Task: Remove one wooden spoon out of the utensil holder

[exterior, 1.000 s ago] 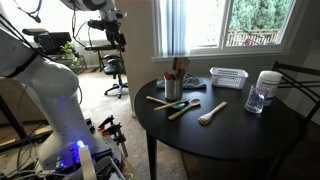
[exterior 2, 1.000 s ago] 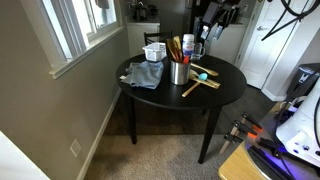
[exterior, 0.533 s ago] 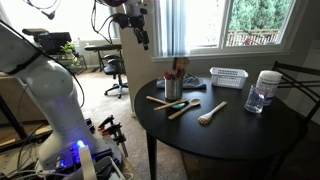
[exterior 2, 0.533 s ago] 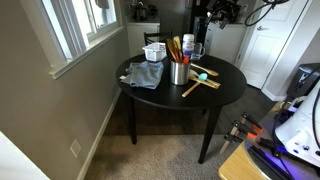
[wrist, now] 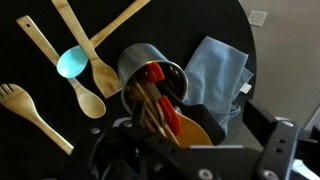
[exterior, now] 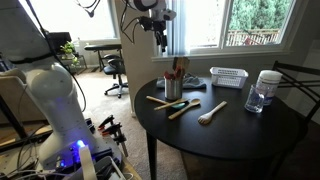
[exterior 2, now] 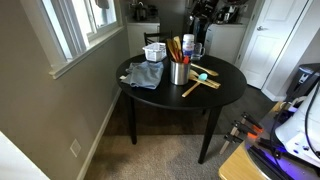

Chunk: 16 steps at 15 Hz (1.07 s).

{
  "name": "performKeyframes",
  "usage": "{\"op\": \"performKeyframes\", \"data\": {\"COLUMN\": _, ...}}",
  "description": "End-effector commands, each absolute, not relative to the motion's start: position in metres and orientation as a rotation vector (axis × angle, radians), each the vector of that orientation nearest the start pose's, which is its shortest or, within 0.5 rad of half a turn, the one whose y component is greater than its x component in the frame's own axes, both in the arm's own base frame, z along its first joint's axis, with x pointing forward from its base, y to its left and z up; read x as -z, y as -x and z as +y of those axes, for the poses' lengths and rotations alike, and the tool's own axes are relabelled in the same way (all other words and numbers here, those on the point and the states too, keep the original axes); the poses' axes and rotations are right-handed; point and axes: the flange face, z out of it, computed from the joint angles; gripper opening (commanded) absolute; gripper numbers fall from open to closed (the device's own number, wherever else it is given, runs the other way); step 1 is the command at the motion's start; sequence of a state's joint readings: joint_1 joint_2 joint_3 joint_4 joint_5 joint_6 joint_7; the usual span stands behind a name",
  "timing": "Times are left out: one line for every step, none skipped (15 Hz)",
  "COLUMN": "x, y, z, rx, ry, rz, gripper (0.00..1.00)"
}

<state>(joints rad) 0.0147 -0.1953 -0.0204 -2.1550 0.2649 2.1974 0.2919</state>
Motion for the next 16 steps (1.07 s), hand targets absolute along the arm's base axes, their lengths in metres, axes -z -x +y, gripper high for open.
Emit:
{"op": "performKeyframes", "data": {"x": -0.504, "y": -0.573, "z": 0.008, "rx": 0.251, "ry": 2.790, "rz": 0.694, "gripper": 1.00}}
{"op": "performKeyframes", "data": {"x": -0.504, "y": -0.583, "z": 0.010, "rx": 0.251, "ry": 2.788, "rz": 0.705, "gripper": 1.00}}
{"op": "performKeyframes", "data": {"x": -0.504, "y": -0.591, "z": 0.011, "rx": 0.250, "ry": 2.787, "rz": 0.712, "gripper": 1.00}}
{"op": "performKeyframes", "data": {"x": -0.505, "y": -0.597, "z": 0.012, "rx": 0.251, "ry": 2.786, "rz": 0.712, "gripper": 1.00}}
{"op": "performKeyframes", "data": {"x": -0.500, "y": -0.584, "z": 0.009, "rx": 0.272, "ry": 2.782, "rz": 0.676, "gripper": 1.00}}
{"op": "performKeyframes", "data": {"x": -0.499, "y": -0.590, "z": 0.010, "rx": 0.273, "ry": 2.781, "rz": 0.677, "gripper": 1.00}}
{"op": "performKeyframes", "data": {"x": -0.496, "y": -0.591, "z": 0.010, "rx": 0.269, "ry": 2.783, "rz": 0.678, "gripper": 1.00}}
{"op": "performKeyframes", "data": {"x": -0.496, "y": -0.590, "z": 0.010, "rx": 0.267, "ry": 2.783, "rz": 0.678, "gripper": 1.00}}
{"op": "performKeyframes", "data": {"x": -0.497, "y": -0.590, "z": 0.010, "rx": 0.269, "ry": 2.782, "rz": 0.677, "gripper": 1.00}}
{"op": "performKeyframes", "data": {"x": -0.497, "y": -0.590, "z": 0.010, "rx": 0.270, "ry": 2.782, "rz": 0.677, "gripper": 1.00}}
{"op": "performKeyframes", "data": {"x": -0.497, "y": -0.590, "z": 0.010, "rx": 0.270, "ry": 2.782, "rz": 0.677, "gripper": 1.00}}
{"op": "performKeyframes", "data": {"x": -0.497, "y": -0.590, "z": 0.010, "rx": 0.270, "ry": 2.782, "rz": 0.677, "gripper": 1.00}}
{"op": "performKeyframes", "data": {"x": -0.497, "y": -0.590, "z": 0.010, "rx": 0.270, "ry": 2.782, "rz": 0.677, "gripper": 1.00}}
{"op": "performKeyframes", "data": {"x": -0.497, "y": -0.590, "z": 0.010, "rx": 0.270, "ry": 2.782, "rz": 0.677, "gripper": 1.00}}
{"op": "performKeyframes", "data": {"x": -0.497, "y": -0.590, "z": 0.010, "rx": 0.270, "ry": 2.782, "rz": 0.677, "gripper": 1.00}}
{"op": "performKeyframes", "data": {"x": -0.495, "y": -0.592, "z": 0.008, "rx": 0.262, "ry": 2.775, "rz": 0.700, "gripper": 1.00}}
